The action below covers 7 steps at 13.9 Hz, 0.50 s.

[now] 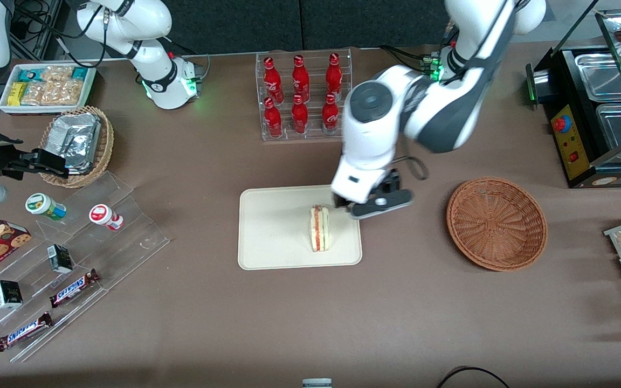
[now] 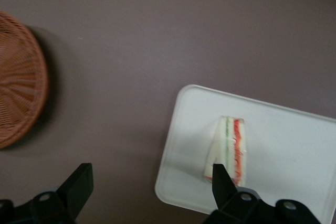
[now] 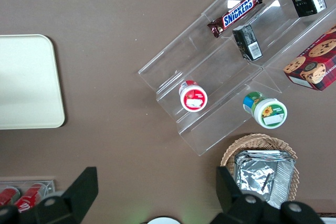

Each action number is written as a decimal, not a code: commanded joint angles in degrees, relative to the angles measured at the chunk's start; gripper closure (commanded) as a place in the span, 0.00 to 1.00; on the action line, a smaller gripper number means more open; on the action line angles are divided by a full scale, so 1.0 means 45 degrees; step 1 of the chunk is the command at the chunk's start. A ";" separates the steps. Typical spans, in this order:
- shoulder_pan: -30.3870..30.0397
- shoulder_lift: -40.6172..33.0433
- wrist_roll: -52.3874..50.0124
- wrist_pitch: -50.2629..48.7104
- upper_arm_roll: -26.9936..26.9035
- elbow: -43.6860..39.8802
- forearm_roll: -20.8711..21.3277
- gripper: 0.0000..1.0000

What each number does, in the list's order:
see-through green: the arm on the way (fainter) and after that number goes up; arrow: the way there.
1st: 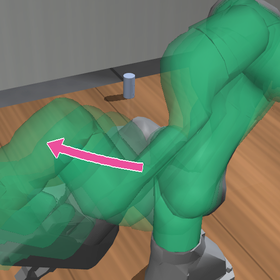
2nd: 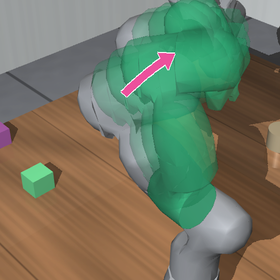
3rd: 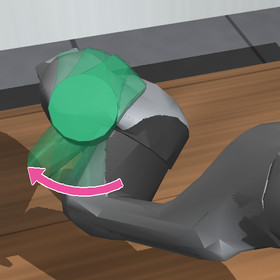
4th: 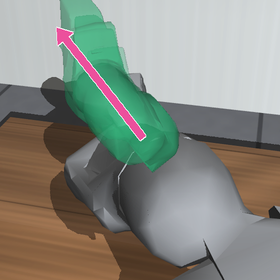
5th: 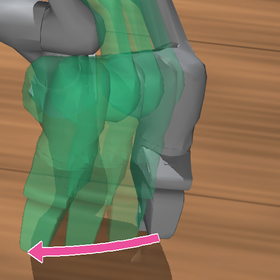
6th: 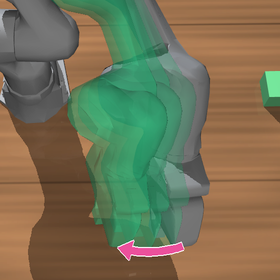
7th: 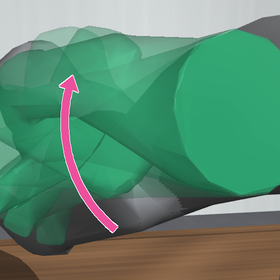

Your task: Place sandwich from basket to tray

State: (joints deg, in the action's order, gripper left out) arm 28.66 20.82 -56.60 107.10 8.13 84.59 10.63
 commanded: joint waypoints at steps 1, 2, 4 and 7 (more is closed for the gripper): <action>-0.0839 -0.1167 0.0001 -0.0693 0.0087 0.0284 -0.0194 0.00; -0.1093 -0.1460 0.0001 -0.0946 0.0068 0.0284 -0.0194 0.00; -0.1795 -0.1930 0.0601 -0.1512 0.0087 0.0284 -0.0233 0.00; -0.2791 -0.2730 0.2144 -0.2450 0.0067 0.0322 -0.0818 0.00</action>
State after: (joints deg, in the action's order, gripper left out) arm 19.31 11.74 -51.09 98.30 7.88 84.63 8.94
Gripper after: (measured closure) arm 0.000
